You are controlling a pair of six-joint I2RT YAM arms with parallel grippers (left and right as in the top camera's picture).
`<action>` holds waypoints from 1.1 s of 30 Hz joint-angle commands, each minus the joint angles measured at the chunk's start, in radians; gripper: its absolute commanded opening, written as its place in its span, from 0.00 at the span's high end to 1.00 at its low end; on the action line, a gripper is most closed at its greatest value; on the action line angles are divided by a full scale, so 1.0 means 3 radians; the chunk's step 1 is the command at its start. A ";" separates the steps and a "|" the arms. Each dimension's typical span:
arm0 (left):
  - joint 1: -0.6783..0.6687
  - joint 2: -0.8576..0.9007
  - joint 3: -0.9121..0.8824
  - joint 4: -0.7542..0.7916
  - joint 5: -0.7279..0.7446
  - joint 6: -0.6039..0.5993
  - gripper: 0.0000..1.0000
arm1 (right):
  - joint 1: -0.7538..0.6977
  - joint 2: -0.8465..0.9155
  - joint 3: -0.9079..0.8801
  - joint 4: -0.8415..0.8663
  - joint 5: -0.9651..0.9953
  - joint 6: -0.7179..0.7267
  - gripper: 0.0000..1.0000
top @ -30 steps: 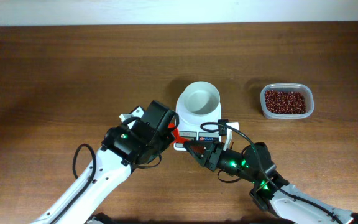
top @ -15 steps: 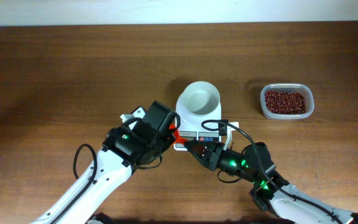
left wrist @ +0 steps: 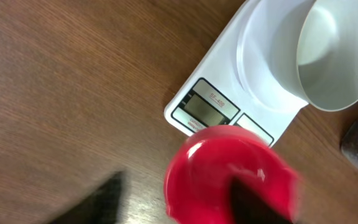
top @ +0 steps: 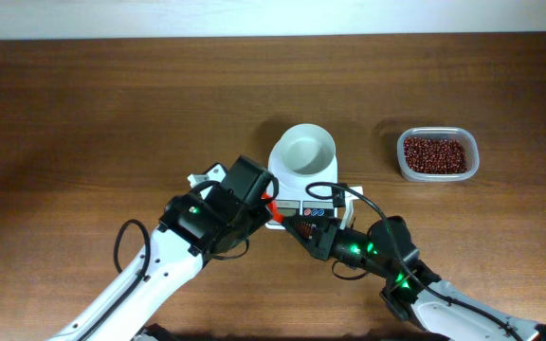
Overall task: Scoop and weigh 50g on scale
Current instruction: 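Grasp the scoop handle with the right gripper and release the left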
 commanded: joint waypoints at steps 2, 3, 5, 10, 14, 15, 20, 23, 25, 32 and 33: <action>-0.0020 0.0013 0.0057 -0.0005 -0.0069 0.0004 0.00 | 0.0017 0.0001 0.0022 -0.0524 -0.0019 -0.0599 0.96; -0.0018 0.0011 0.0057 -0.0009 -0.0121 0.0005 0.01 | 0.0011 -0.0001 0.0022 -0.0562 -0.0032 -0.0627 0.96; -0.0018 0.0008 0.0058 -0.0090 -0.0268 0.0005 0.01 | -0.0061 -0.0078 0.0022 -0.0586 -0.0181 -0.0782 0.96; 0.0057 -0.0100 0.0058 -0.0235 -0.0678 0.0004 0.01 | -0.0729 -0.0880 0.0024 -0.1799 -0.0329 -0.1279 0.96; 0.0163 -0.0155 0.0058 -0.0178 -0.0689 0.0001 0.01 | -0.1272 -0.2047 0.0163 -0.3010 -0.0370 -0.1645 0.96; 0.0160 -0.0154 0.0058 -0.0140 -0.0657 0.0003 0.00 | -0.1419 -0.2375 0.0195 -0.3370 -0.0370 -0.1675 0.96; 0.0123 -0.0149 0.0058 0.0009 -0.0224 0.0006 1.00 | -0.2121 -0.3441 0.0198 -0.3965 -0.0383 -0.1708 0.96; -0.0196 -0.0003 0.0056 0.0135 -0.0272 0.0008 1.00 | -0.2483 -0.3805 0.0205 -0.3964 -0.0371 -0.1757 0.96; -0.0469 0.0237 0.0056 0.0345 -0.0493 0.0008 1.00 | -0.2636 -0.3841 0.0205 -0.3964 -0.0373 -0.1746 0.96; -0.0782 0.1213 0.0056 0.1232 -0.0575 0.0005 1.00 | -0.2719 -0.3841 0.0205 -0.3966 -0.0370 -0.1746 0.96; -0.0782 0.1294 0.0056 0.1325 -0.0568 0.0004 1.00 | -0.2719 -0.3841 0.0205 -0.3966 -0.0370 -0.1746 0.96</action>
